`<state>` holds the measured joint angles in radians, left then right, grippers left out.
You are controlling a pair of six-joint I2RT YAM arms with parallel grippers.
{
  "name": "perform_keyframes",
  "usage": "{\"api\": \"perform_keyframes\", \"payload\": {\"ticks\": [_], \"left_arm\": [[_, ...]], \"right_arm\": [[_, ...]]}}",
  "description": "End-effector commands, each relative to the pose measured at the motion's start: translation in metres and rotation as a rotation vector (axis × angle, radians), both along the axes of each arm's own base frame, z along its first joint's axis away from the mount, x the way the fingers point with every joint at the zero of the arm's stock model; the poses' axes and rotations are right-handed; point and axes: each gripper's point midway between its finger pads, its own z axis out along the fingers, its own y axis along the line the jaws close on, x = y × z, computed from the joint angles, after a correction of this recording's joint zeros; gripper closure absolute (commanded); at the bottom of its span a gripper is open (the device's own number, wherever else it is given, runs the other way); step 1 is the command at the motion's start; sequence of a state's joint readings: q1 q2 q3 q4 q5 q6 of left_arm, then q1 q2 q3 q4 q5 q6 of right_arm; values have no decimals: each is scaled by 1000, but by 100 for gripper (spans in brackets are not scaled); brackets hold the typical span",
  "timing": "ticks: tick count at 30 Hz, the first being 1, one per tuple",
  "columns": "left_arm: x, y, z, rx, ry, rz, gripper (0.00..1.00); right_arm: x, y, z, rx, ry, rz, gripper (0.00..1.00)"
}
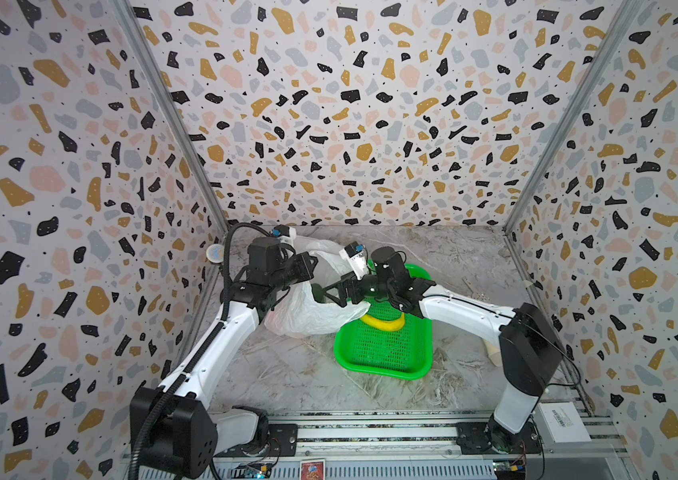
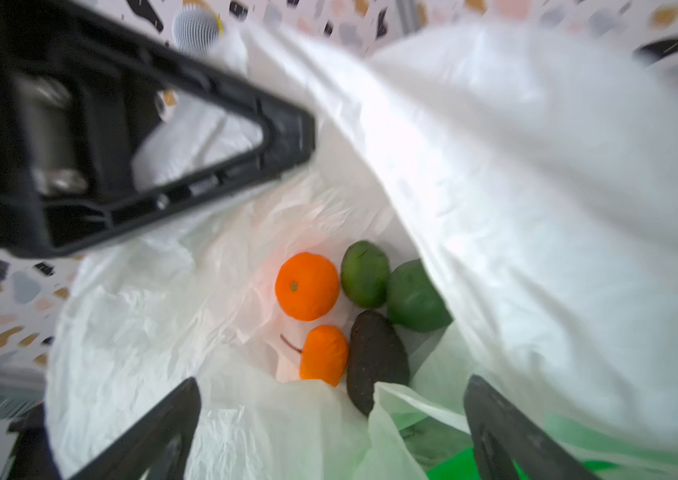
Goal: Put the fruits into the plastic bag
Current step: 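Lower the orange into the bag and open the right gripper, then move the right gripper back into the basket onto the yellow banana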
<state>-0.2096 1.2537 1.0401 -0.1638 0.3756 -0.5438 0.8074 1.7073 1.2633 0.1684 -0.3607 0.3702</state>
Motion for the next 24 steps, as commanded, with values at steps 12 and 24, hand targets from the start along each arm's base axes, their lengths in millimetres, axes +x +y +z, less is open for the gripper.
{"api": "perform_keyframes", "payload": {"ticks": [12,24], "left_arm": [[2,2,2,-10,-17,25,100],[4,-1,-3,-25,3,15,100]], "right_arm": [[-4,-155,-48,-112,-27,-434,1],[-16,-123,-156,-693,-12,-133,2]]}}
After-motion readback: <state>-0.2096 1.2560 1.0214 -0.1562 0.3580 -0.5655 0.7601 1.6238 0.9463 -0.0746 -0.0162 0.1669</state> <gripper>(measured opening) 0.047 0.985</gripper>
